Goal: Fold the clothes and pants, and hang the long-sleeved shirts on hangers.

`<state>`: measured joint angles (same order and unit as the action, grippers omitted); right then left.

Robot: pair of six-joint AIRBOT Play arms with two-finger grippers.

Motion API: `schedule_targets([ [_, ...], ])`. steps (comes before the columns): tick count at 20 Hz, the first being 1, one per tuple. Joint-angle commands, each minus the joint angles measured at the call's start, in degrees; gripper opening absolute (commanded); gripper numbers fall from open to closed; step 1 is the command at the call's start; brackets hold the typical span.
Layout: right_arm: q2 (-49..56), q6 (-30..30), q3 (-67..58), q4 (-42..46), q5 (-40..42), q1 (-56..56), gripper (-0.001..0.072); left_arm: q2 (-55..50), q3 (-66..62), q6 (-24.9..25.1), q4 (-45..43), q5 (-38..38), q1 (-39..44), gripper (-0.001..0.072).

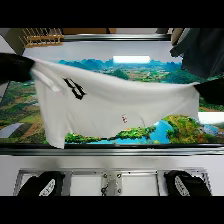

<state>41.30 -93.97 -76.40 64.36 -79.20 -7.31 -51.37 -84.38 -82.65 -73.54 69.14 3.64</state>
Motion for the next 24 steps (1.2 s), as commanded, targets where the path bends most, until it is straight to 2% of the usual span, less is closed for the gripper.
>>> schedule_targets([
  [1, 3.1, -0.8, 6.7, -0.1, -3.1, 0.0, 0.0006, -8.3, 10.6, 0.2, 0.1, -1.8, 0.0, 0.0008],
  [2, 4.2, -0.8, 9.6, -0.1, -2.1, 0.0, 0.0006, -12.3, 12.5, 0.2, 0.2, -3.8, -0.1, 0.0008],
  [3, 5.4, -0.8, 12.6, -0.1, -0.7, 0.0, 0.0006, -16.2, 13.2, 0.2, 0.4, -5.6, 0.0, 0.005],
  [4, 6.5, -0.8, 15.2, -0.1, 1.0, 0.0, 0.0006, -20.4, 12.5, 0.0, 2.1, -6.8, -0.1, 0.0404],
  [5, 7.8, -0.8, 17.3, -0.1, 2.9, 0.0, 0.0006, -24.0, 10.8, -1.6, 4.0, -6.7, -0.5, 0.0626],
  [6, 9.0, -0.8, 18.6, -0.1, 4.0, 0.0, 0.0006, -27.0, 8.3, -3.3, 6.8, -5.8, -1.4, 0.0628],
  [9, 11.0, -0.7, 18.9, -0.1, 4.2, 0.0, 0.0006, -29.0, 6.1, -3.5, 15.3, -3.0, -3.2, 0.0628],
  [13, 10.9, -0.4, 18.9, -0.1, 4.4, 0.0, 0.0006, -23.5, 21.8, -3.8, 14.8, -2.3, 1.4, 0.0628],
  [16, 10.9, -0.4, 18.9, -0.1, 4.9, 0.0, 0.0007, -22.6, 33.8, -4.5, 14.9, -9.3, 8.7, 0.0628],
  [18, 10.9, -0.4, 18.9, -0.1, 4.8, 0.0, 0.0006, -24.5, 37.4, -6.2, 15.4, -14.4, 12.7, 0.0627],
  [20, 10.9, -0.4, 18.9, -0.1, 4.8, 0.0, 0.0006, -27.7, 37.5, -7.8, 16.3, -16.9, 15.1, 0.0627],
  [24, 10.9, -0.4, 18.9, -0.1, 4.8, 0.0, 0.0006, -32.5, 33.7, -7.1, 22.5, -17.2, 17.7, 0.0627],
])
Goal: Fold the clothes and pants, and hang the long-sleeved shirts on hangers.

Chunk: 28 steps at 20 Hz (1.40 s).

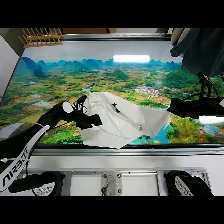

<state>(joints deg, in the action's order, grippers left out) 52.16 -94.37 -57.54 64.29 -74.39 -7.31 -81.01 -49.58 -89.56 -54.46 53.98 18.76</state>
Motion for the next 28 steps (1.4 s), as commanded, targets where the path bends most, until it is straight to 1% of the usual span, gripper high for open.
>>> schedule_targets([
  [1, 0.0, 0.0, 0.0, 0.0, 0.0, 0.0, 0.0007, -3.6, -1.9, -0.3, 3.5, -2.3, 3.3, 0.0628],
  [4, 0.0, 0.0, 0.0, 0.0, 0.0, 0.0, 0.0007, -6.0, -4.0, -1.3, 3.5, -2.7, 5.0, 0.0628],
  [8, 0.0, 0.0, 0.0, 0.0, 0.0, 0.0, 0.0006, -8.5, -7.3, -1.8, 3.6, -1.6, 5.0, 0.0628],
  [15, 0.0, 0.0, 0.0, 0.0, 0.0, 0.0, 0.0007, -8.7, -8.0, -2.6, 3.6, -2.0, 5.1, 0.0627],
  [18, 0.0, 0.0, 0.0, 0.0, 0.0, 0.0, 0.0006, -8.7, -8.0, -2.7, 3.6, -2.0, 5.1, 0.061],
  [23, 0.0, 0.0, 0.0, -0.4, 0.0, 0.0, 0.0006, -8.8, -8.0, -3.1, 3.1, -4.7, 8.1, 0.061],
  [25, 0.0, 0.0, 0.0, -0.4, 0.0, 0.0, 0.0006, -8.8, -8.0, -4.3, 2.9, -5.1, 8.4, 0.0606],
  [27, 0.0, 0.0, 0.0, -0.4, 0.0, 0.0, 0.0006, -8.8, -8.0, -4.3, 2.9, -5.1, 8.0, 0.0105],
  [28, 0.0, 0.0, 0.0, -0.4, 0.0, 0.0, 0.0006, -8.8, -8.0, -4.4, 2.9, -5.1, 7.8, 0.0067],
])
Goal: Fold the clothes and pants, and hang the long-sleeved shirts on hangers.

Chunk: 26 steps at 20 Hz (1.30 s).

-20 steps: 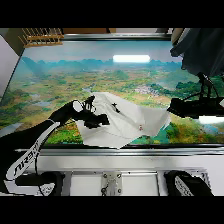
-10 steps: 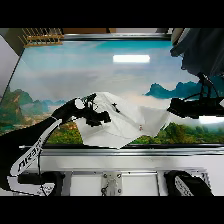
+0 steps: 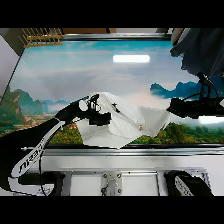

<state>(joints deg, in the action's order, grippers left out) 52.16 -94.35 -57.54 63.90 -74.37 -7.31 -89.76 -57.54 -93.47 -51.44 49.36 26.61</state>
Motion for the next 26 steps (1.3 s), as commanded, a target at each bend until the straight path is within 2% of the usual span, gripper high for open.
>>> schedule_targets([
  [1, 0.0, 0.0, 0.0, 0.0, 0.0, 0.0, 0.0006, 0.0, -0.1, -0.5, 0.0, -0.5, -0.4, 0.0035],
  [2, 0.0, 0.0, 0.0, 0.0, 0.0, 0.0, 0.0007, 0.0, -0.1, -0.4, -0.1, -0.5, -0.3, 0.0008],
  [6, 0.0, 0.0, -0.2, 0.0, 0.8, 0.0, 0.0006, 1.1, -1.4, -0.4, 0.0, -0.7, -1.1, 0.0008],
  [8, 0.0, 0.0, -3.7, 0.0, 1.5, -0.1, 0.0006, 5.5, -6.7, 0.2, 0.2, 1.5, -4.2, 0.0008],
  [12, 0.0, 0.0, -22.9, 0.0, 2.3, -0.1, 0.0006, 19.4, -26.7, 0.2, 0.6, 6.6, -12.8, 0.0008],
  [17, -0.1, -0.2, -48.2, 0.0, 8.2, -0.1, 0.0006, 32.5, -47.8, 0.6, 0.4, 5.2, -15.8, 0.0008],
  [20, -1.4, -0.2, -56.2, 0.0, 12.4, -0.1, 0.0006, 38.4, -52.0, 1.5, 0.0, 3.6, -15.8, 0.0008],
  [26, -6.5, -0.2, -57.2, 0.0, 21.2, -0.1, 0.0006, 45.4, -52.7, 1.5, -0.1, 1.7, -15.8, 0.0008],
])
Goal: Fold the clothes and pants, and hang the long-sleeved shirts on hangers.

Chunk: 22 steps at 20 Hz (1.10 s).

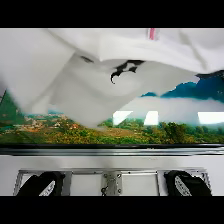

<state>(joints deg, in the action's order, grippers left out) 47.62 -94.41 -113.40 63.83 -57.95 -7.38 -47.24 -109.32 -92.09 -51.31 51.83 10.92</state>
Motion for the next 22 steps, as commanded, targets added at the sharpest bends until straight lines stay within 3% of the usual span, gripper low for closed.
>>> schedule_targets([
  [1, -2.4, -0.1, -1.4, 0.1, 5.7, 0.0, 0.0006, 3.3, -0.9, 0.1, -0.2, -0.6, -0.1, 0.0008],
  [6, -1.4, 0.1, -1.4, 0.0, 6.4, 0.0, 0.0006, 2.6, 1.9, -1.0, -3.4, 3.8, -0.2, 0.0008],
  [9, 3.3, 0.1, -1.4, -2.8, 3.8, 0.1, 0.0006, 2.4, 11.2, -7.5, -14.3, 4.5, -0.2, 0.0008],
  [11, 9.3, 0.1, -1.1, -6.3, 1.2, 0.2, 0.0005, 0.7, 18.2, -11.4, -20.8, 3.8, -0.2, 0.0008],
  [17, 36.1, 7.7, -1.1, -6.9, 3.1, 8.7, 0.0011, -20.6, 27.5, -10.1, -21.0, -3.0, -2.1, 0.0008],
  [18, 40.4, 7.6, -1.1, -7.2, 3.2, 9.0, 0.0089, -24.9, 27.5, -10.2, -20.6, -5.0, -3.3, 0.0008],
  [20, 46.1, 7.7, -1.1, -10.3, 2.1, 8.6, 0.0544, -32.7, 27.5, -10.2, -20.6, -8.0, -6.1, 0.0008],
  [21, 47.5, 7.6, -1.1, -10.6, 1.2, 8.0, 0.0592, -36.1, 27.5, -10.3, -20.5, -8.1, -7.5, 0.0008],
  [22, 48.1, 7.7, -1.1, -10.5, 0.3, 7.0, 0.0591, -38.7, 27.5, -10.3, -20.6, -7.3, -8.7, 0.0008],
])
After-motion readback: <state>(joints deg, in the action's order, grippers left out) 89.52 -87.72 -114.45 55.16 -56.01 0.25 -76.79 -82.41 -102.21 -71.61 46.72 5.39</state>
